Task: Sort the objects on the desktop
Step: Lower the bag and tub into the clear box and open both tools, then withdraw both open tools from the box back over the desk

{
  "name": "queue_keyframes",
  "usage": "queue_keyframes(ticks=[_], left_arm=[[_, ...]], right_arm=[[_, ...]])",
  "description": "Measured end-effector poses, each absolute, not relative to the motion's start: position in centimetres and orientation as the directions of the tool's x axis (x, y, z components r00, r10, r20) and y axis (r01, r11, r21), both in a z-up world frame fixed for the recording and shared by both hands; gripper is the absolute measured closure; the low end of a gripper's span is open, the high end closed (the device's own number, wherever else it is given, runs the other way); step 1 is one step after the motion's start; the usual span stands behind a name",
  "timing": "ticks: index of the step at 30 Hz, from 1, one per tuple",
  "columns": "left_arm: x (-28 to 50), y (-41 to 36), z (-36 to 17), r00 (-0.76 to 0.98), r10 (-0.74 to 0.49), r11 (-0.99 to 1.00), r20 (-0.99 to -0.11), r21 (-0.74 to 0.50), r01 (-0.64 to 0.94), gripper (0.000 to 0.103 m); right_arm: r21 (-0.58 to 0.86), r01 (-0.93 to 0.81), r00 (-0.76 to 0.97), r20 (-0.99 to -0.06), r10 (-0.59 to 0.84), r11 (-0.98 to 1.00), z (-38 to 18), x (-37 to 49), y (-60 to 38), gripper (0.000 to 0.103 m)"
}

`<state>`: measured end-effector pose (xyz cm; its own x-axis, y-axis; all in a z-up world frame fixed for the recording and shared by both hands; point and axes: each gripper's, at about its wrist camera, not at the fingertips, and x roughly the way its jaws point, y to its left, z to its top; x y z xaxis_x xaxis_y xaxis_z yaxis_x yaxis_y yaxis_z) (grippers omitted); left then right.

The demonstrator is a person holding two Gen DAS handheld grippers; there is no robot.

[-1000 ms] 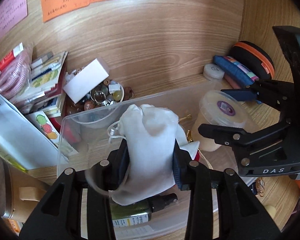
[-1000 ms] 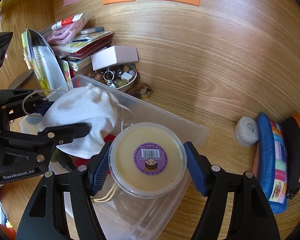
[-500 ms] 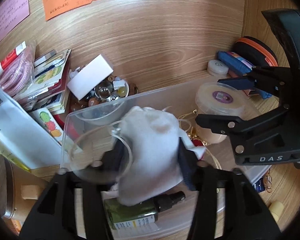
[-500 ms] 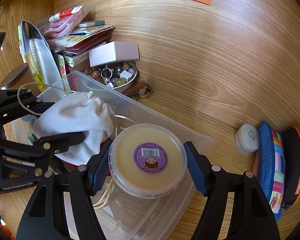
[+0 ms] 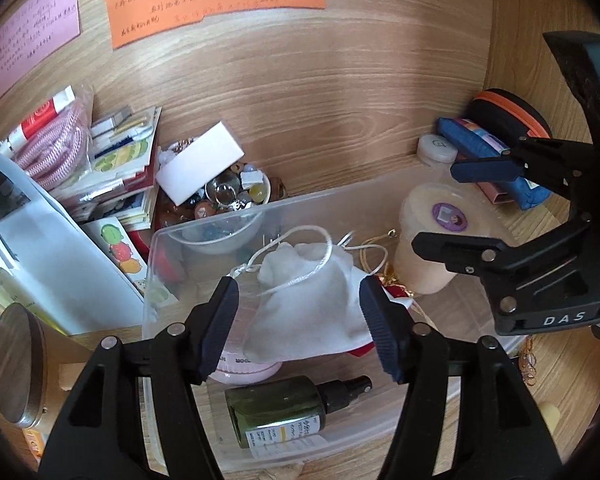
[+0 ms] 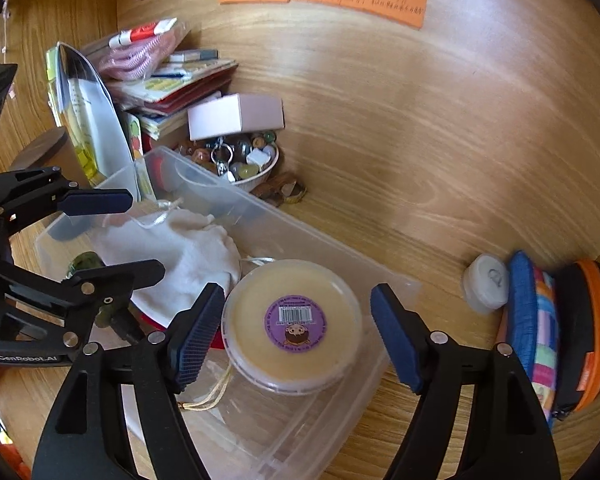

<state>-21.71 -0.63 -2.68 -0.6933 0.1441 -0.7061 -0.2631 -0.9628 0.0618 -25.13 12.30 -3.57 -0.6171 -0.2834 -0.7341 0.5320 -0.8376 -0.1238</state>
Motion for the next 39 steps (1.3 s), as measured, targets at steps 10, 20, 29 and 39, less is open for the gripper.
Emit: queue_keyframes(ticks=[10,20,29,39], left_arm=[[-19.8,0.2,-1.2,-0.733,0.117,-0.962,-0.670,0.107,-0.251,0.029],[-17.1,0.5,0.8,-0.777,0.097,-0.965,-0.622,0.133,-0.226,0.013],[-14.8,-1.5,2.3,-0.799,0.086,-0.980,-0.595,0.096,-0.176,0.011],[-12.5,-4.5,1.7,-0.801,0.051,-0.992,-0.597,0.063,-0.109,0.010]], right_arm=[[-0.119,0.506,-0.660,-0.691,-0.295,-0.854,-1.5,-22.6,13.5,0.027],[-0.080,0.478,-0.670,-0.677,-0.305,-0.874,-1.1,-19.7,15.0,0.027],[-0.062,0.446,-0.697,-0.650,-0.303,-0.893,-0.5,-16.6,17.0,0.027],[-0.047,0.420,-0.712,-0.637,-0.297,-0.906,-0.8,-13.6,19.3,0.026]])
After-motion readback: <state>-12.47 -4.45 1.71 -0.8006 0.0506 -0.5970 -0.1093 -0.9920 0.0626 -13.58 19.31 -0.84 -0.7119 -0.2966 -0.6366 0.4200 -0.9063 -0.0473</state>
